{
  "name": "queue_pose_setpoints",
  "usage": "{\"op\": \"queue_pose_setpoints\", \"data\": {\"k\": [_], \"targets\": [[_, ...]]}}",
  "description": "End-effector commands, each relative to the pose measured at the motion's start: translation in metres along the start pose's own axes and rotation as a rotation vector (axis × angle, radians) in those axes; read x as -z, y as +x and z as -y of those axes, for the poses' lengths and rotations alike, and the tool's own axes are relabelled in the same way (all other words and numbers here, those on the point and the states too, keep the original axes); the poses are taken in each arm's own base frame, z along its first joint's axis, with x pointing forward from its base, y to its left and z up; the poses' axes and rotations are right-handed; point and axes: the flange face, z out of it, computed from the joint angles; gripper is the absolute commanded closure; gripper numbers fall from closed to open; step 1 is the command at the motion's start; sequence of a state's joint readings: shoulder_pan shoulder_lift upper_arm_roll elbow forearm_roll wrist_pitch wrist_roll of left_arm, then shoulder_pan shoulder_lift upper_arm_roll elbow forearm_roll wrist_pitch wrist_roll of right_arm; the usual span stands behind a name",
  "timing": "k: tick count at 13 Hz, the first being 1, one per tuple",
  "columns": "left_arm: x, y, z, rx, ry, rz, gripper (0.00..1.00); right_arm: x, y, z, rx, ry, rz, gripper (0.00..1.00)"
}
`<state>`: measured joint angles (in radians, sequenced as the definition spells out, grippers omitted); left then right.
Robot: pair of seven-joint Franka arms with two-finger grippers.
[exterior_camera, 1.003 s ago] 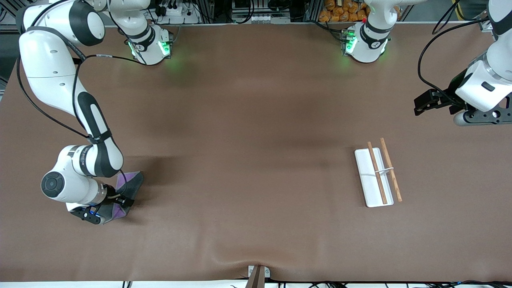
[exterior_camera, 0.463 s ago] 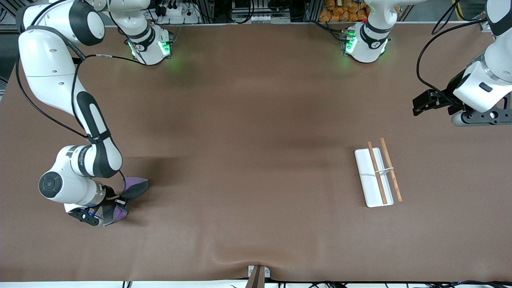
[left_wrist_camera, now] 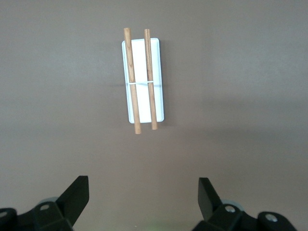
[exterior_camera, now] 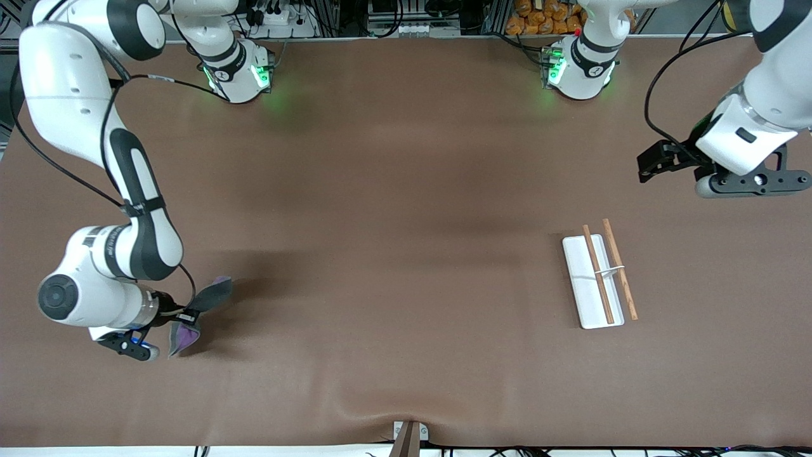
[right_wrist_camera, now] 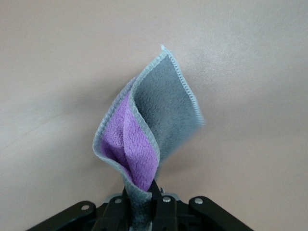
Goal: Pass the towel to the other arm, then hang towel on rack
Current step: 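Lift the towel with the right gripper while the left gripper approaches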
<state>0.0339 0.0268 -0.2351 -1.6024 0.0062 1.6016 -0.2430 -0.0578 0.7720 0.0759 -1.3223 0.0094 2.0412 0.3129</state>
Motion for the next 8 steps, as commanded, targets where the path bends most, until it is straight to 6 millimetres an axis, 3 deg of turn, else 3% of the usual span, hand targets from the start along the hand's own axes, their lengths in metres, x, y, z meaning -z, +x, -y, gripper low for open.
{"op": "queue_pose_setpoints", "data": {"k": [1,5,8], "targets": [[-0.004,0.001,-0.028,0.084,-0.010,-0.012,0.00,0.046,-0.016,0.031,-0.001,0.010,-0.019,1.00],[-0.029,0.002,-0.091,0.238,-0.032,-0.014,0.00,0.112,-0.054,0.098,0.043,0.100,-0.053,1.00],[-0.052,0.006,-0.127,0.340,-0.044,-0.016,0.00,0.146,-0.097,0.163,0.148,0.142,-0.082,1.00]]}}
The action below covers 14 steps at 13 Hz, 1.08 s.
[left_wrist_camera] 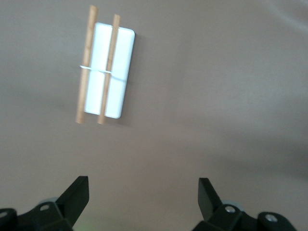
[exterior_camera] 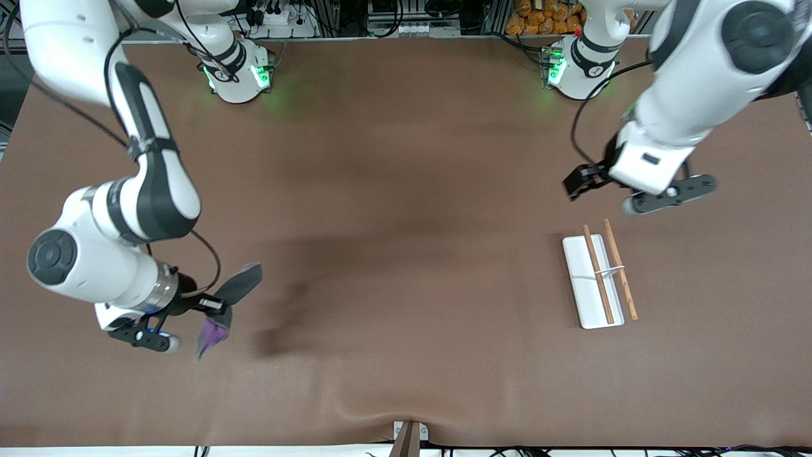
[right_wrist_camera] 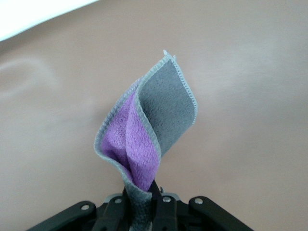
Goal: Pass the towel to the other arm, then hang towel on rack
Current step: 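Lift the towel with the right gripper while the left gripper approaches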
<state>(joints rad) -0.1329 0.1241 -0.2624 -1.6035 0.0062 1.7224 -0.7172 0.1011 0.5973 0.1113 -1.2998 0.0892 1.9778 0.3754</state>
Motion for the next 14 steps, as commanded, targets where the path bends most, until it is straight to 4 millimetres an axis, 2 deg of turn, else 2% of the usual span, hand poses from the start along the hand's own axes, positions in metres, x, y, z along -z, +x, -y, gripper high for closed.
{"op": "queue_pose_setpoints", "data": {"k": [1,4,6,8,11,14], "targets": [[-0.016,0.000,-0.026,0.083,-0.021,-0.005,0.00,0.026,-0.040,0.068,0.089,0.037,-0.008,1.00],[-0.040,-0.002,-0.063,0.235,-0.051,0.010,0.00,0.029,-0.093,0.153,0.218,0.100,-0.002,1.00],[-0.055,-0.008,-0.081,0.300,-0.056,0.018,0.00,0.024,-0.127,0.200,0.305,0.136,-0.013,1.00],[-0.064,-0.010,-0.090,0.358,-0.072,0.028,0.00,0.018,-0.166,0.250,0.393,0.173,-0.043,1.00],[-0.081,-0.009,-0.096,0.460,-0.090,0.110,0.00,0.008,-0.217,0.306,0.493,0.233,-0.101,1.00],[-0.088,-0.002,-0.095,0.490,-0.108,0.129,0.00,0.001,-0.257,0.336,0.675,0.240,-0.109,1.00]]}}
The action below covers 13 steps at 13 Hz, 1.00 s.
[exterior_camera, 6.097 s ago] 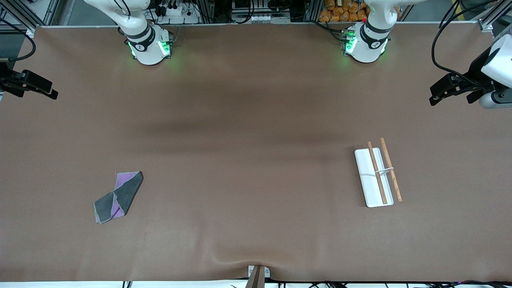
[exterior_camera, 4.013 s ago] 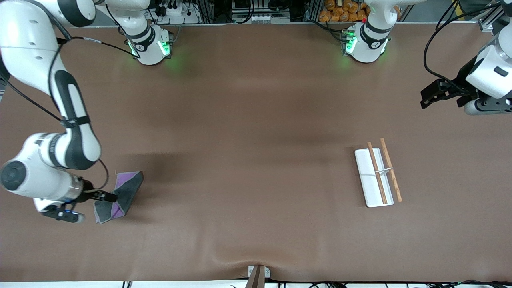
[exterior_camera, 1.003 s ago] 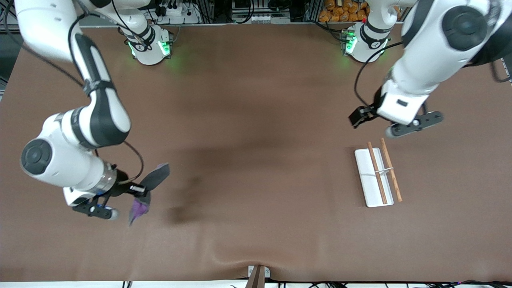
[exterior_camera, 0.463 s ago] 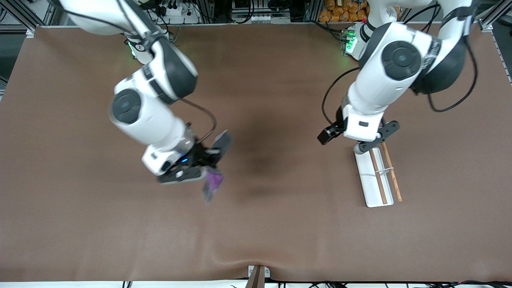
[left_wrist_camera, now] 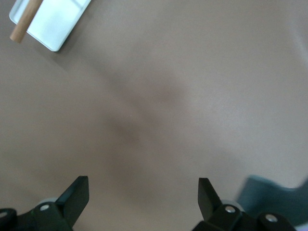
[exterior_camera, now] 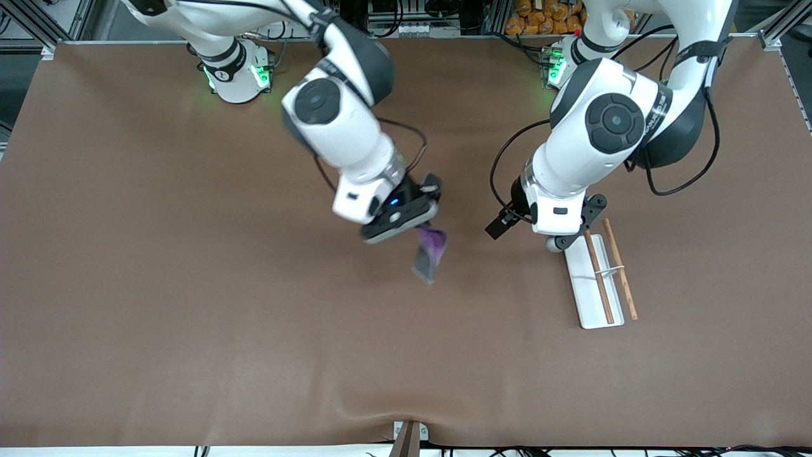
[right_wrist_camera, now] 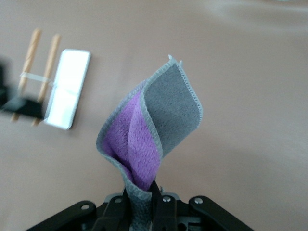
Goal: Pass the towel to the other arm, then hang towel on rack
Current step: 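Carry the towel toward the left gripper and grasp it with the left gripper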
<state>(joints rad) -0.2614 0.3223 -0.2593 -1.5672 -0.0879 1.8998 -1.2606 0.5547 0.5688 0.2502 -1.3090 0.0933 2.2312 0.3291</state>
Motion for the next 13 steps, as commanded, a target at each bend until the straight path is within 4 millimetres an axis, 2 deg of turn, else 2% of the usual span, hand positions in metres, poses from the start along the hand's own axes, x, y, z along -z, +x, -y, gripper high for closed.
{"op": "queue_pose_setpoints", "data": {"k": [1,4,7,9,13], "targets": [[0.006,0.008,-0.008,0.034,-0.029,0.018,0.00,-0.005,-0.010,0.022,0.134,-0.008,-0.005,1.00],[0.010,0.020,-0.005,0.042,-0.036,0.014,0.00,-0.009,-0.022,0.048,0.234,-0.066,-0.029,1.00],[0.015,0.005,-0.008,0.038,-0.049,0.036,0.00,-0.010,-0.032,0.071,0.282,-0.075,-0.046,1.00],[0.025,-0.002,-0.005,0.042,-0.059,0.065,0.00,-0.010,-0.032,0.070,0.281,-0.077,-0.046,1.00],[0.029,0.000,0.002,0.041,-0.027,0.076,0.00,-0.009,-0.029,0.065,0.274,-0.078,-0.048,1.00]]}}
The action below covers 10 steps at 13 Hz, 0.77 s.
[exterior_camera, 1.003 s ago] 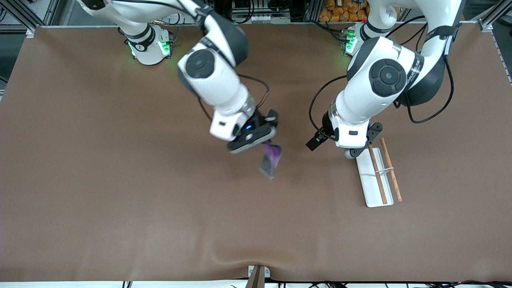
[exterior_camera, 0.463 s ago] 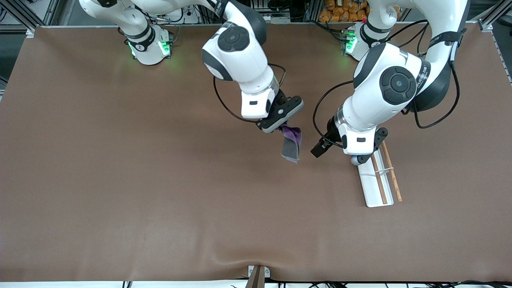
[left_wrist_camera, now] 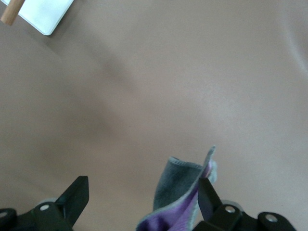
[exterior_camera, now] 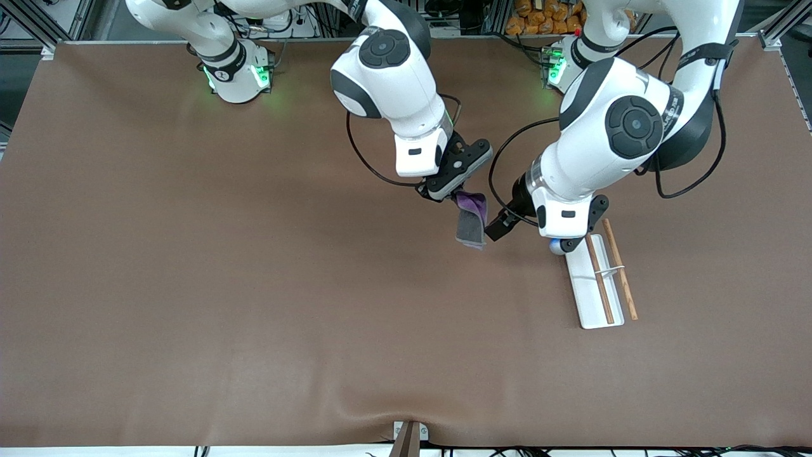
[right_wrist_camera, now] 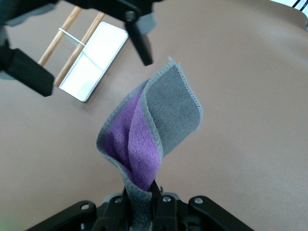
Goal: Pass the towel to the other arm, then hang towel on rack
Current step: 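Carry the towel toward the left gripper and grasp it with the left gripper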
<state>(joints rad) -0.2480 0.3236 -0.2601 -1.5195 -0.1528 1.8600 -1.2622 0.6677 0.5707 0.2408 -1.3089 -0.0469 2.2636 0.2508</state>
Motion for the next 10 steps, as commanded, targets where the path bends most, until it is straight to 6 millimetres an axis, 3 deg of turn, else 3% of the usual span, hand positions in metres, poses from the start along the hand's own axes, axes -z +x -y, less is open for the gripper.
{"op": "queue_pose_setpoints", "data": {"k": [1,5,8,10], "targets": [[0.006,-0.004,0.003,0.009,0.004,0.018,0.02,0.004,0.001,-0.002,0.010,-0.011,-0.012,1.00],[0.023,-0.015,-0.008,0.009,-0.043,0.043,0.29,0.004,0.001,-0.001,0.012,-0.011,-0.012,1.00],[0.015,-0.038,-0.023,0.003,-0.049,0.083,0.44,0.004,0.001,-0.002,0.010,-0.011,-0.012,1.00],[0.001,-0.047,-0.027,0.003,-0.029,0.083,0.46,0.004,0.001,-0.002,0.010,-0.011,-0.012,1.00]]}}
